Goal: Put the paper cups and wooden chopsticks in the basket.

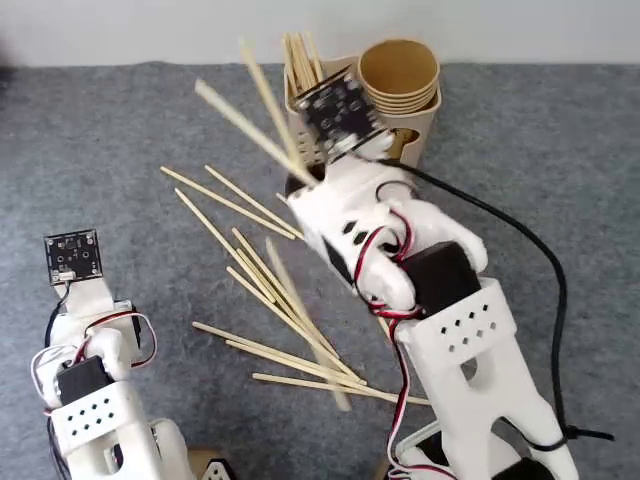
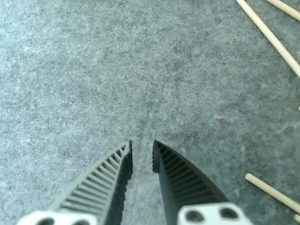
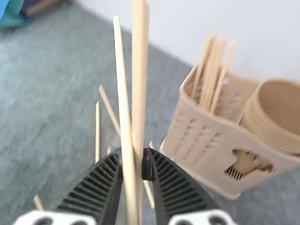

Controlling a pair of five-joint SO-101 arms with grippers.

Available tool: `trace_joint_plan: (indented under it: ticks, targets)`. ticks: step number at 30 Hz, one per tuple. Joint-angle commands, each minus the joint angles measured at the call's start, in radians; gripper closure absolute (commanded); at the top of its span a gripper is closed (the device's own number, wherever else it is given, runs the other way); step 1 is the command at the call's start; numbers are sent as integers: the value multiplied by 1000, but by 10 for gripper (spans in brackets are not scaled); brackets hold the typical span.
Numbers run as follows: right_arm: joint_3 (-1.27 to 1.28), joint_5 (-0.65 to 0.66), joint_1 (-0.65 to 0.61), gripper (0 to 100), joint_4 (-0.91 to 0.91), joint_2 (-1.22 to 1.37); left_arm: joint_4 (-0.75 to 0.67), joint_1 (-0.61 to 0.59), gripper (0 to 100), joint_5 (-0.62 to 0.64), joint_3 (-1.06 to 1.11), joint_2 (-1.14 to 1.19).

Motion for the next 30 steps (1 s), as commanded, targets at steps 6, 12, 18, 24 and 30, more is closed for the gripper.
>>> trace_joint_plan:
  ticks: [6, 12, 18, 24, 30]
  targets:
    - [-3, 2, 41, 991, -291, -27, -20, 9, 927, 5, -5, -14]
    - [-6, 2, 70, 991, -565, 87, -20, 9, 927, 5, -5, -14]
    - [-11, 3, 139, 991, -852, 259, -20, 9, 927, 5, -5, -14]
    - [-11, 3, 196, 991, -1061, 383, -21, 9, 927, 5, -5, -14]
    - [-11, 3, 214, 991, -1187, 472, -23, 9, 927, 5, -5, -14]
